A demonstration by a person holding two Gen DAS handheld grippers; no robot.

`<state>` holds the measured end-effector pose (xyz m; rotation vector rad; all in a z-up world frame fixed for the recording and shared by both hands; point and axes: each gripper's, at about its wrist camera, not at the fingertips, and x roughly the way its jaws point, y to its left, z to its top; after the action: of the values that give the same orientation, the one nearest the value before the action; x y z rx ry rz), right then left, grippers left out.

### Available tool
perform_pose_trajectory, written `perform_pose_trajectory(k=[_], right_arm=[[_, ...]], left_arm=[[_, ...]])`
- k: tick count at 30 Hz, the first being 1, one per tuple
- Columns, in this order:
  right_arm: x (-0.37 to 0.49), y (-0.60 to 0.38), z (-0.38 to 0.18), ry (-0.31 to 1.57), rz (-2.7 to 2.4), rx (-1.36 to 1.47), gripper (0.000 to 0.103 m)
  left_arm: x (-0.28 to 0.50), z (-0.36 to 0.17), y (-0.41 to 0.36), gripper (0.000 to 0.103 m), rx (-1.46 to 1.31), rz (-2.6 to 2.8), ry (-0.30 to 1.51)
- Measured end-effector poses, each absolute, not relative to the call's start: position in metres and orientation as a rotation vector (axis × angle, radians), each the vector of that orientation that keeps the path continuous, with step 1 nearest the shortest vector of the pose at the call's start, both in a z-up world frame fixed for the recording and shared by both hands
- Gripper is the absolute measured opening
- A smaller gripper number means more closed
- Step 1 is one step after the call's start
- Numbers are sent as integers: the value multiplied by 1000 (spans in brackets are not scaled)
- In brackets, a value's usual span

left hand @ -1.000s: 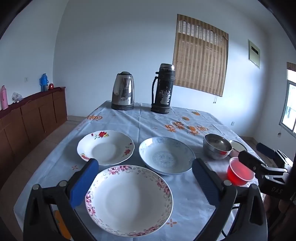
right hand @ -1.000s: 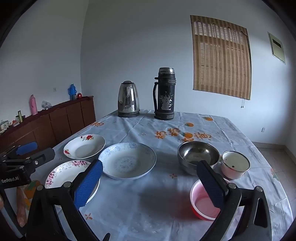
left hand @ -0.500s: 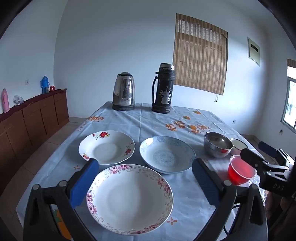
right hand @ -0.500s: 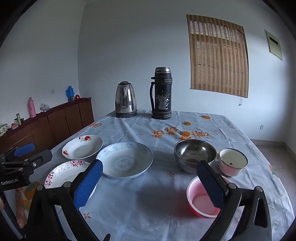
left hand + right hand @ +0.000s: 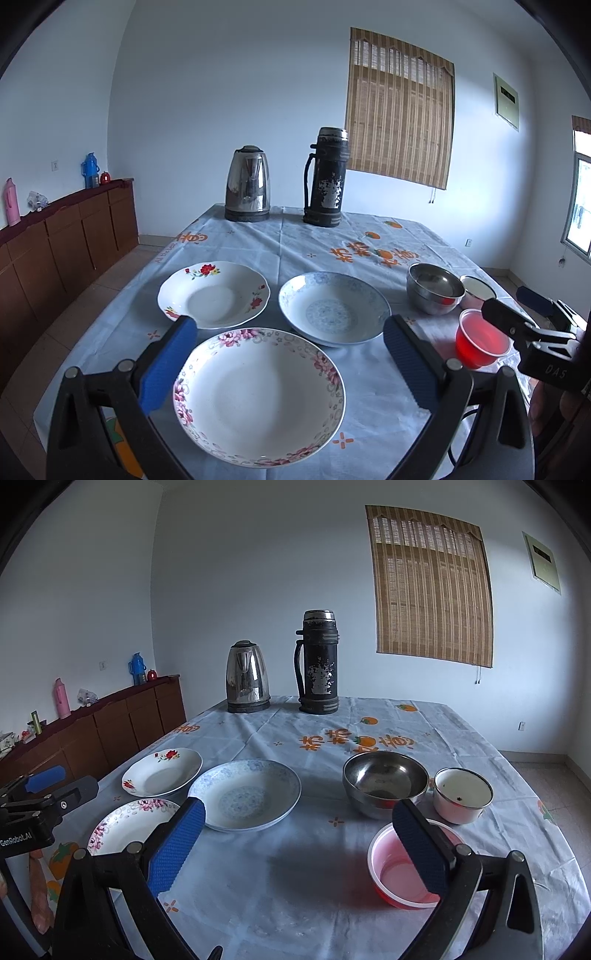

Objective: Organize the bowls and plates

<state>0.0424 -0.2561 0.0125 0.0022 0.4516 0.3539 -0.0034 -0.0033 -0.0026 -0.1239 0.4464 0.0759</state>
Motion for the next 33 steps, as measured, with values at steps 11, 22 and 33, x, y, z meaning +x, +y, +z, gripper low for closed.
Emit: perform_pose_trajectory(k=[11, 22, 33], right_arm=[[42, -254, 11, 457, 357, 0, 102], [41, -249, 10, 465, 370, -7, 102], [45, -247, 8, 475, 369, -8, 102]], left_arm=[[-3, -3, -2, 103, -127, 79, 447], [0, -6, 2, 103, -127, 89, 455], [1, -6, 1, 103, -128, 87, 458]])
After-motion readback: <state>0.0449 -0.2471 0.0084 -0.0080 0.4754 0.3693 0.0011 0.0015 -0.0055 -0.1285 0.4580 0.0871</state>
